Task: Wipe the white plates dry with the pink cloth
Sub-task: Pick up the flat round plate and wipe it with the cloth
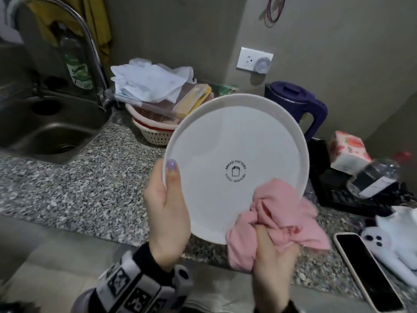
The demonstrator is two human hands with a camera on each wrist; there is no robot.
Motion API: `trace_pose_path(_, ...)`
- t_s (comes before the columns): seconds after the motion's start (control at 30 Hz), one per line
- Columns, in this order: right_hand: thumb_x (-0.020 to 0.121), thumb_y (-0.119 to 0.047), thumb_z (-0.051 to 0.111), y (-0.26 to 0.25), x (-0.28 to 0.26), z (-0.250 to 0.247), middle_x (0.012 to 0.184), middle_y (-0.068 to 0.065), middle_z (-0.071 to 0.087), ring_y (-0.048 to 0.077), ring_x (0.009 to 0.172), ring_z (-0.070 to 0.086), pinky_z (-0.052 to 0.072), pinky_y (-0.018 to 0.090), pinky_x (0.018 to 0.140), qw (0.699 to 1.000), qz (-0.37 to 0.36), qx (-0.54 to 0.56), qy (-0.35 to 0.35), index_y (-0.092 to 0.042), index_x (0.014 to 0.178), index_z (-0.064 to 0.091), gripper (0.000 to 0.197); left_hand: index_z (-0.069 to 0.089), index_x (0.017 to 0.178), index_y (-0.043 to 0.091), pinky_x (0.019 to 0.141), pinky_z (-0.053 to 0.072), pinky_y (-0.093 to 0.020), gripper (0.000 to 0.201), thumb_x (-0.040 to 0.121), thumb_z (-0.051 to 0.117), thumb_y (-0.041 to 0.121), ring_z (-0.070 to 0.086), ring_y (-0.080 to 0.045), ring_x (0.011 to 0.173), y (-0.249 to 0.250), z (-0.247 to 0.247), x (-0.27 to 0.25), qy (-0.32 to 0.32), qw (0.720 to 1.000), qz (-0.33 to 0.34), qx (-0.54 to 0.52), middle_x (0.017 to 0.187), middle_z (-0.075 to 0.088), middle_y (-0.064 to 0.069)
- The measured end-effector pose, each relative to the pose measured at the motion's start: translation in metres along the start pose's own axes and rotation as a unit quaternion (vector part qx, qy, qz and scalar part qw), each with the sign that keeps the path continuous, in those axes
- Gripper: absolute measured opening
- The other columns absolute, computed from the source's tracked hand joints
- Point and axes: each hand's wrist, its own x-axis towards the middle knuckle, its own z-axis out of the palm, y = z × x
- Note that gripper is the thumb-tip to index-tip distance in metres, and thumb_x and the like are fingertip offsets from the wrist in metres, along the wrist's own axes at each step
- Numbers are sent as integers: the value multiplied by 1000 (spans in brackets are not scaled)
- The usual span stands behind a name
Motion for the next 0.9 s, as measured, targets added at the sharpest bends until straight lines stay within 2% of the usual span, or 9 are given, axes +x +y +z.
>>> trace_pose_path(0.13, 67, -14, 63, -23, 5, -59, 56, -7, 50, 3, 57, 47, 44, 19, 63, 972, -169, -123, -107, 4, 70, 48, 23, 61, 107, 20, 69, 52, -13, 29, 104, 34, 10, 70, 2, 85, -4, -6, -15, 38, 998, -45, -32, 89, 74, 21)
trace_pose_path(0.23, 71, -13, 59, -33, 2, -63, 53, -14, 48, -1, 52, 44, 39, 14, 54, 948, -195, -180, -177, -11, 66, 43, 17, 63, 103, 20, 67, 52, -13, 27, 103, 37, 13, 70, 2, 81, -4, -6, -16, 65, 994, -79, -36, 84, 74, 20)
trace_pose_path(0.37, 62, -43, 56, -53, 18, -91, 73, -5, 63, 10, 69, 59, 42, 24, 55, 917, -185, -341, -88, -21, 79, 52, 29, 65, 100, 24, 67, 55, -18, 25, 103, 41, 22, 70, -1, 80, -9, -28, 4, 70, 994, -79, 38, 84, 74, 20)
trace_pose_path(0.43, 64, -45, 53, -62, 24, -91, 78, -3, 67, 6, 73, 62, 46, 18, 58, 904, -201, -371, -69, -17, 87, 62, 37, 65, 98, 24, 65, 54, -18, 25, 104, 40, 21, 69, 1, 77, -10, -33, 8, 61, 993, -72, 69, 82, 74, 21)
trace_pose_path(0.5, 77, -36, 57, -69, 28, -73, 87, 0, 64, 3, 74, 58, 42, 12, 58, 886, -244, -384, -87, -17, 85, 61, 21, 64, 94, 23, 62, 52, -16, 26, 104, 41, 19, 67, 3, 72, -15, -30, 4, 56, 993, -75, 76, 78, 73, 20)
trace_pose_path(0.57, 85, -29, 65, -66, 26, -48, 108, 11, 47, 13, 91, 45, 39, 17, 76, 833, -315, -439, -121, -5, 93, 51, 29, 65, 90, 19, 62, 52, -19, 26, 103, 42, 21, 66, -1, 70, -19, -25, -6, 39, 992, -91, 73, 75, 73, 16)
trace_pose_path(0.67, 75, -41, 75, -45, 13, -23, 137, 17, 18, 32, 124, 25, 33, 43, 103, 728, -351, -557, -191, -13, 124, 30, 72, 62, 80, 18, 60, 46, -21, 28, 101, 46, 26, 57, -3, 64, -19, -18, -12, 7, 995, -73, 72, 67, 66, 12)
trace_pose_path(0.77, 48, -41, 79, -29, -12, -14, 131, 21, 35, 40, 113, 40, 51, 55, 82, 623, -408, -612, -265, -12, 113, 42, 80, 57, 72, 13, 52, 41, -15, 35, 102, 45, 24, 48, 2, 53, -18, -15, -8, -4, 994, -60, 88, 56, 58, 12)
trace_pose_path(0.9, 58, -40, 44, -22, -25, -23, 118, 8, 49, 30, 96, 54, 52, 39, 64, 590, -471, -556, -347, -22, 110, 48, 55, 62, 71, 10, 57, 49, -22, 40, 96, 46, 36, 59, -10, 59, -26, -23, -6, -26, 990, -136, 32, 61, 68, 3)
